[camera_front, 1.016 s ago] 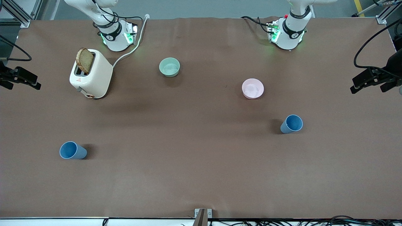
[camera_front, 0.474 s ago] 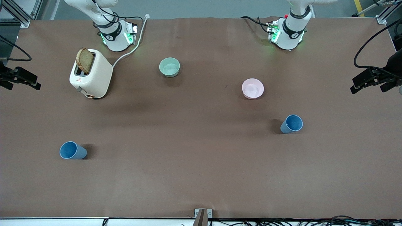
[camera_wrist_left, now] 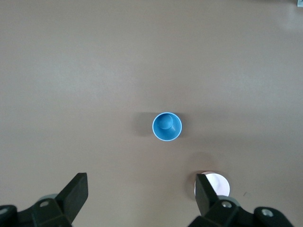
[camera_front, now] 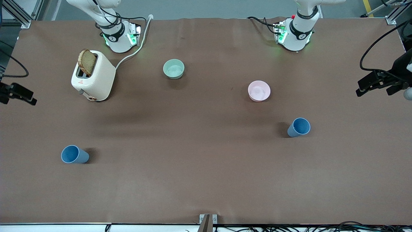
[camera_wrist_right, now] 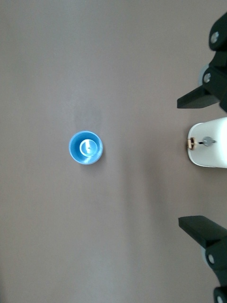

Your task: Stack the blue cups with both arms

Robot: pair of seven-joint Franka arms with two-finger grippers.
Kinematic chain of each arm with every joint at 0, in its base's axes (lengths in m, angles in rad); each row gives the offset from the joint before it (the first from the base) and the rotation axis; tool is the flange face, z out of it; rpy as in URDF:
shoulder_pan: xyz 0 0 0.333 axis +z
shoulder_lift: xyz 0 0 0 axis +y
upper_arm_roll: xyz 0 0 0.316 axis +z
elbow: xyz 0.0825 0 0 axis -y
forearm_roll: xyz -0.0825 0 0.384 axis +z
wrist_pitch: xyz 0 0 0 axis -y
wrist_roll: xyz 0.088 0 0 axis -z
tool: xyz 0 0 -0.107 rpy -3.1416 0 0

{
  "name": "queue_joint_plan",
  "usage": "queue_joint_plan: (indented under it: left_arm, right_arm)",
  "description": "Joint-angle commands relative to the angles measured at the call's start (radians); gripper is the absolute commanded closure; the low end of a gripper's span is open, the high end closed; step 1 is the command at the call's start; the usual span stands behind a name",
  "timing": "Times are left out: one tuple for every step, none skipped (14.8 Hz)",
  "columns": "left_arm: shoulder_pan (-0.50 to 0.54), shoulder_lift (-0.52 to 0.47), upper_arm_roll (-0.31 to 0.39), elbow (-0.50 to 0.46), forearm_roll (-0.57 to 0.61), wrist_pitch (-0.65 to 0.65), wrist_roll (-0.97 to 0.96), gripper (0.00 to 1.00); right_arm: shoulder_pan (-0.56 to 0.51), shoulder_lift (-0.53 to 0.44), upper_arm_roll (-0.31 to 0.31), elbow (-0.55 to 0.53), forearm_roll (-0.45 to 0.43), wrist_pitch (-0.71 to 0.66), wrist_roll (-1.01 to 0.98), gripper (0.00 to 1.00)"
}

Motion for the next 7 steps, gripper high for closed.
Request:
queue_joint_plan:
  left_arm:
    - [0.007,0.019,0.0,0.0,0.005,-0.004,0.017,0.0]
    - [0.013,0.047,0.002,0.0,0.003,-0.004,0.018,0.0]
    - [0.015,0.074,0.003,-0.003,0.003,-0.009,0.02,0.0]
    - [0.012,0.102,0.002,-0.007,0.0,-0.011,0.022,0.0]
    - [-0.004,0.13,0.0,-0.007,-0.005,-0.011,0.023,0.0]
    - [-0.01,0.16,-0.001,-0.007,-0.006,-0.006,0.022,0.0]
    - [-0.019,0.189,-0.007,-0.009,-0.006,-0.006,0.022,0.0]
  right_arm:
    - [-0.07,0.089,0.009,0.02,0.059,0.077,-0.102,0.0]
    - [-0.092,0.13,0.009,0.016,0.066,0.132,-0.151,0.0]
    - [-0.116,0.178,0.009,0.017,0.07,0.175,-0.174,0.0]
    - [-0.136,0.213,0.01,0.017,0.079,0.209,-0.186,0.0]
    - [-0.145,0.244,0.01,0.016,0.094,0.238,-0.208,0.0]
    - [-0.152,0.274,0.01,0.014,0.112,0.269,-0.225,0.0]
    - [-0.161,0.31,0.01,0.011,0.132,0.295,-0.235,0.0]
